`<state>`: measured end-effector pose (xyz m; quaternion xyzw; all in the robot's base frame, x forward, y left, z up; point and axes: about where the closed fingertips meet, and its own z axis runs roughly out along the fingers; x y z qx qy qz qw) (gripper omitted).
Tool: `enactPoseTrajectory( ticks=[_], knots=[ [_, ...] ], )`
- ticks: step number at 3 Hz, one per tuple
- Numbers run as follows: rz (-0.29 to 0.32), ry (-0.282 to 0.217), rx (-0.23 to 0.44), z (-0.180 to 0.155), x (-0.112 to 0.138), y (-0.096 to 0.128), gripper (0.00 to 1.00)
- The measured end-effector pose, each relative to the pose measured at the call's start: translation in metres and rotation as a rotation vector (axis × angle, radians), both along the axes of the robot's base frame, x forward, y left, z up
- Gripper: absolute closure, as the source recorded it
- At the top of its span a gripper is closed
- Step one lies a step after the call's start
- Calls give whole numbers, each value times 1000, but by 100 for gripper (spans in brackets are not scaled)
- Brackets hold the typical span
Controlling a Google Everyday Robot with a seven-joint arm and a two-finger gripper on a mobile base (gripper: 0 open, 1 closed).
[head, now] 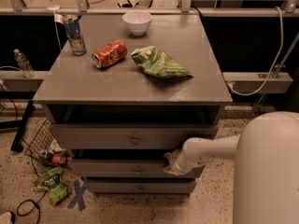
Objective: Open middle drawer
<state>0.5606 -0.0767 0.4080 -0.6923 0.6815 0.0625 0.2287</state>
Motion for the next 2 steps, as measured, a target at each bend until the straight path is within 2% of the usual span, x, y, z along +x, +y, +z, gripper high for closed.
enactPoseTrajectory(
  ticks=[1,2],
  knots=[
    [0,0,0,0,0,0,93],
    [0,0,0,0,-1,-1,100]
  ],
)
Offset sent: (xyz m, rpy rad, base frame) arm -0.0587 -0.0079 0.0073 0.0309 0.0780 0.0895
